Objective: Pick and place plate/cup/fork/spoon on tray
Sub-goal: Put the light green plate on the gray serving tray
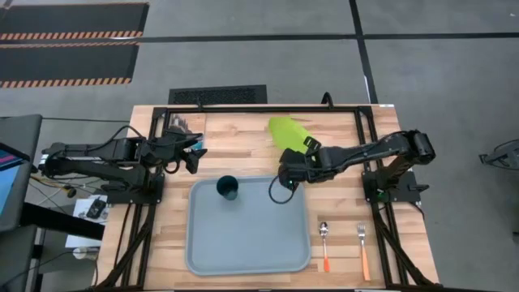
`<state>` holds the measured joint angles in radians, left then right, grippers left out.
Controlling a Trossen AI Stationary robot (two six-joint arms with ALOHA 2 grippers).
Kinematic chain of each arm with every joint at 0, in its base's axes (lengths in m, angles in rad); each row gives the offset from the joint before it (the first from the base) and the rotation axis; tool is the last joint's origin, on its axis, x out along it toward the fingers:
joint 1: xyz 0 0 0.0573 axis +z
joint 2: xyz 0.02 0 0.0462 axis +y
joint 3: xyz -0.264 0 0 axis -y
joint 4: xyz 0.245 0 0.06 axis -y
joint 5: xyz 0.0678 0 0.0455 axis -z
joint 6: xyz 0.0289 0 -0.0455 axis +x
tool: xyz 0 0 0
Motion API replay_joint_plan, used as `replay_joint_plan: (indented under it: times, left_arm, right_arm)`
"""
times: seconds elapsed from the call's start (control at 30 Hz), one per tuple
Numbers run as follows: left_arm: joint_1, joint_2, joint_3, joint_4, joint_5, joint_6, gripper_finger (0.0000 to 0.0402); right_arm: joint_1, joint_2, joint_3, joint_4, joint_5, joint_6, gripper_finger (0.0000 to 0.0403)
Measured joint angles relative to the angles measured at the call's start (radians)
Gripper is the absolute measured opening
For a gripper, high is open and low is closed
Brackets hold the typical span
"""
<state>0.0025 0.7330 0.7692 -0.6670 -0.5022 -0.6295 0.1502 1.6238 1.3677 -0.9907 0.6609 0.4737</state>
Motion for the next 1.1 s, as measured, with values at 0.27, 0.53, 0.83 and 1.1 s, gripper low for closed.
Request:
replay_joint_plan:
  times: [0.27,0.53,0.83,1.1]
  left_arm:
    - [0.0,0.0,0.0,0.0,0.0,-0.003,0.0257]
    - [0.0,0.0,0.0,0.0,0.006,-0.019,0.0257]
    - [0.0,0.0,0.0,0.0,0.006,-0.04,0.0257]
    - [0.0,0.0,0.0,0.0,0.006,-0.045,0.0257]
  right_arm:
    - [0.16,0.0,0.145,-0.034,0.144,-0.054,0.0002]
    - [0.304,-0.002,0.23,-0.045,0.186,-0.078,0.0002]
    - [0.501,-0.002,0.253,-0.054,0.173,-0.063,0.0002]
    - [0.658,-0.002,0.253,-0.048,0.15,-0.026,0.0002]
